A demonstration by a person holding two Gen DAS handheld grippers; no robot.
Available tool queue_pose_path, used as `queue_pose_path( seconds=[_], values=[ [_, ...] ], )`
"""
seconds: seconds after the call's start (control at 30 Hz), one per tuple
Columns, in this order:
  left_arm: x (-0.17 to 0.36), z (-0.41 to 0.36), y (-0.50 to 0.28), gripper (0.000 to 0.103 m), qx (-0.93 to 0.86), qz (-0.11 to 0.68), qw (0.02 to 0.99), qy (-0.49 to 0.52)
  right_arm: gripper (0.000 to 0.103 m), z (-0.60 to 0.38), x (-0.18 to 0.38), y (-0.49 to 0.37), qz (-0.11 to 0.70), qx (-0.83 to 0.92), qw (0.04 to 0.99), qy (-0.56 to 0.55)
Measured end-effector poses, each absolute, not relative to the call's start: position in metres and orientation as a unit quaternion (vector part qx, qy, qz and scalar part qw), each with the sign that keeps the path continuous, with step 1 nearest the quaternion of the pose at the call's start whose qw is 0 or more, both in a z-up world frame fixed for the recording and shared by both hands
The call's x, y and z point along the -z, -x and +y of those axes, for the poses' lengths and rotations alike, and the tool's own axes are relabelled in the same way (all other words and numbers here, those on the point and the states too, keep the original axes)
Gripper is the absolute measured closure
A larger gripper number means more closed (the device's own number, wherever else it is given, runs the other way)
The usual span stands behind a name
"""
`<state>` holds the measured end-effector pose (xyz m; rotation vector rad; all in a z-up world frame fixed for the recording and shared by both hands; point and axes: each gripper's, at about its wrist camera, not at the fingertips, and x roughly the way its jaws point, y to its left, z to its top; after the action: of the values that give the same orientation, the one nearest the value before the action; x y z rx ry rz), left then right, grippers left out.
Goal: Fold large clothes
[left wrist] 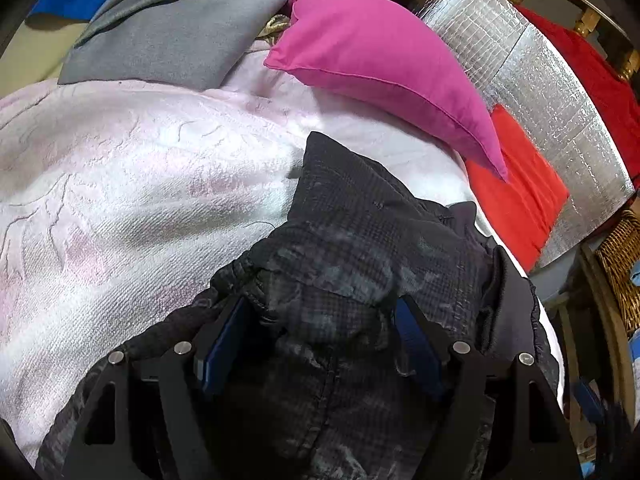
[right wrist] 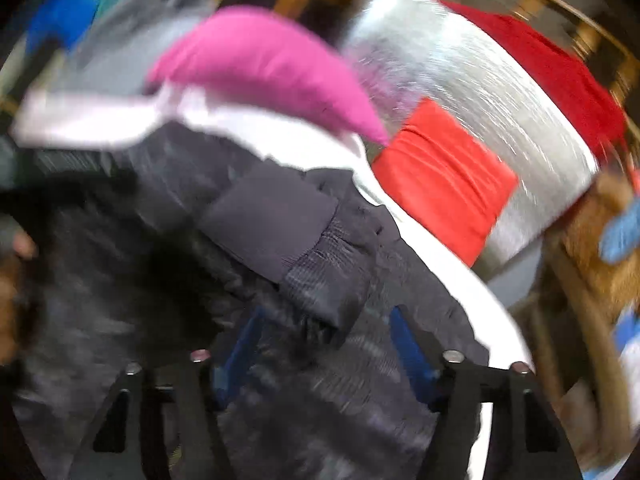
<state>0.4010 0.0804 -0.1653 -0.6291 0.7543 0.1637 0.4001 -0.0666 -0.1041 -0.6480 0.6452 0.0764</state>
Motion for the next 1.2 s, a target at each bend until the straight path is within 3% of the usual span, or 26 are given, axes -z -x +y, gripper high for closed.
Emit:
queue_pose_path(
  seconds=[0.03, 0.17, 0.23, 0.3, 0.37, 0.5, 0.6, 0.67, 0.7, 0.77, 1.0, 1.2],
  values=[
    [0.164, 0.079, -0.398, 0.027, -0.080, 0.362, 0.880, 0.297, 0.049, -0.065, 0.109, -0.408, 0.318, -0.033, 0.890, 0.324],
    [0.171, 0.078, -0.403, 0.027, -0.084, 0.362, 0.882, 0.291, 0.054, -0.063, 0.120, -0.430, 0.328, -0.016, 0.879, 0.345],
    [0.172, 0.076, -0.404, 0.027, -0.086, 0.361, 0.884, 0.284, 0.075, -0.065, 0.128, -0.440, 0.354, -0.016, 0.868, 0.347],
    [0.173, 0.074, -0.405, 0.027, -0.089, 0.361, 0.887, 0.275, 0.088, -0.074, 0.120, -0.442, 0.358, -0.014, 0.877, 0.321],
    [0.174, 0.074, -0.406, 0.027, -0.091, 0.361, 0.887, 0.272, 0.091, -0.094, 0.099, -0.438, 0.348, -0.010, 0.902, 0.255],
    [0.174, 0.074, -0.406, 0.026, -0.090, 0.361, 0.889, 0.267, 0.092, -0.176, 0.076, -0.443, 0.364, 0.027, 0.931, 0.018],
    [0.175, 0.074, -0.406, 0.026, -0.091, 0.362, 0.890, 0.262, 0.080, -0.235, 0.103, -0.451, 0.424, 0.003, 0.890, -0.170],
    [0.175, 0.073, -0.407, 0.025, -0.092, 0.362, 0.890, 0.260, 0.052, -0.266, 0.117, -0.446, 0.421, 0.000, 0.866, -0.271],
    [0.175, 0.073, -0.407, 0.025, -0.092, 0.362, 0.891, 0.259, 0.034, -0.280, 0.125, -0.444, 0.422, 0.004, 0.849, -0.316],
    [0.175, 0.073, -0.407, 0.025, -0.092, 0.362, 0.891, 0.258, 0.033, -0.293, 0.132, -0.440, 0.417, -0.002, 0.835, -0.359],
    [0.175, 0.071, -0.407, 0.024, -0.093, 0.362, 0.893, 0.251, 0.033, -0.273, 0.090, -0.447, 0.380, -0.015, 0.890, -0.251],
    [0.175, 0.073, -0.405, 0.024, -0.091, 0.359, 0.893, 0.256, 0.033, -0.294, 0.114, -0.464, 0.404, -0.006, 0.850, -0.338]
  ],
)
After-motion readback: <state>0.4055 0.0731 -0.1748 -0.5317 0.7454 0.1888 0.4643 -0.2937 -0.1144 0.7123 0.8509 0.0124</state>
